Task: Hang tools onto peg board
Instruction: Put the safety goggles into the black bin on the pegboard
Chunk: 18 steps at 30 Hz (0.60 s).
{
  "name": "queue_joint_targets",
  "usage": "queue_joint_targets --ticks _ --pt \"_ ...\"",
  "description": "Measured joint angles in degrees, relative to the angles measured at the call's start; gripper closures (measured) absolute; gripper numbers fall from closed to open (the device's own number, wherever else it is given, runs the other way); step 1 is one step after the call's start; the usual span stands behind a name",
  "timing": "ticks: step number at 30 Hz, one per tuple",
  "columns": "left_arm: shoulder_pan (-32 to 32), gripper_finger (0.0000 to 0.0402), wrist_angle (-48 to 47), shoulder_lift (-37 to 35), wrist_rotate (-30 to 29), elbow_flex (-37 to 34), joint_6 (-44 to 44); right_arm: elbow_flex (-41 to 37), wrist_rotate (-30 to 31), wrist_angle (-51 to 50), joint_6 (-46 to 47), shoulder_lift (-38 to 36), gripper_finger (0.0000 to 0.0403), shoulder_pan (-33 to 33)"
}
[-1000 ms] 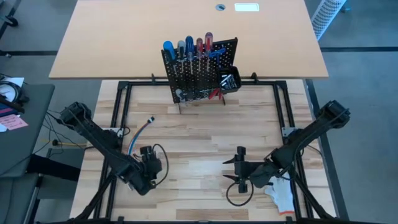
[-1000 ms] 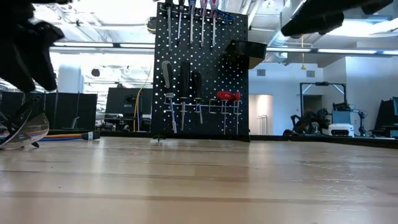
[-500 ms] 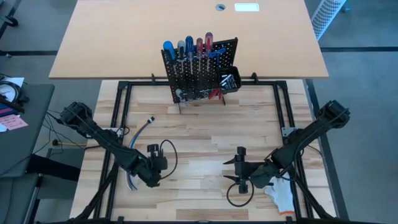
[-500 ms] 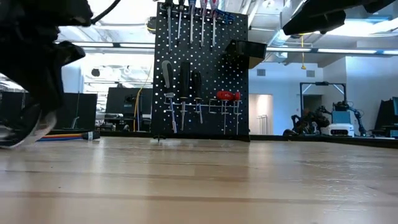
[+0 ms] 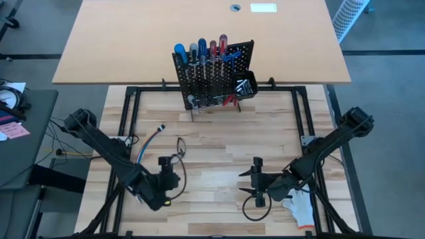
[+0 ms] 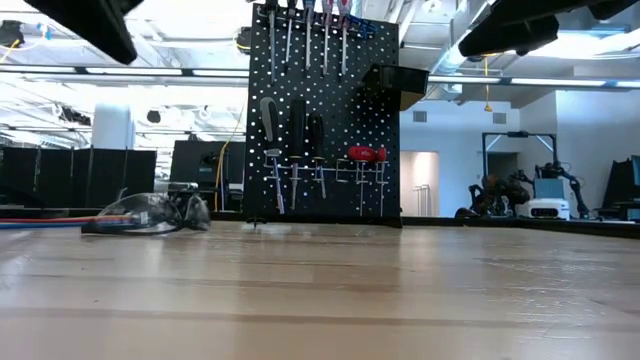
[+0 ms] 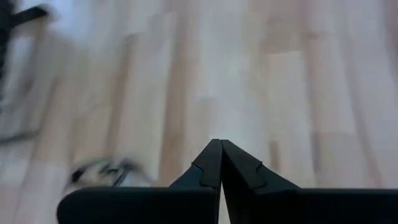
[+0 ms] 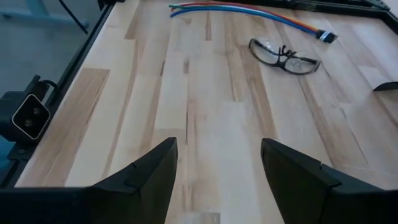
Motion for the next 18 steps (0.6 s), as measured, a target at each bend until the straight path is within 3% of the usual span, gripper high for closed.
queue_joint_targets --ticks 3,6,12,14,18 --pt "-2.0 0.0399 -5.2 0.0 -6.3 -1.7 -11.2 0.0 -0.3 -0.4 0.7 0.0 0.0164 0.0" --pt "-2.9 0.0382 -7.4 0.0 -7.6 -5.8 -22.6 0.0 -0.3 -1.3 1.4 0.0 0.0164 0.0" --pt "-1.3 0.0291 -3.4 0.0 -7.7 -17.2 -37.3 0.0 -0.3 -1.4 1.7 0.0 0.0164 0.0" --pt "0.3 0.0255 0.8 0.0 -7.9 -21.0 -38.5 0.0 -0.3 -1.4 1.7 0.0 0.0164 -0.1" --pt "3.2 0.0209 15.3 0.0 -7.8 -27.1 -30.4 0.0 -0.3 -1.3 1.6 0.0 0.0164 -0.2"
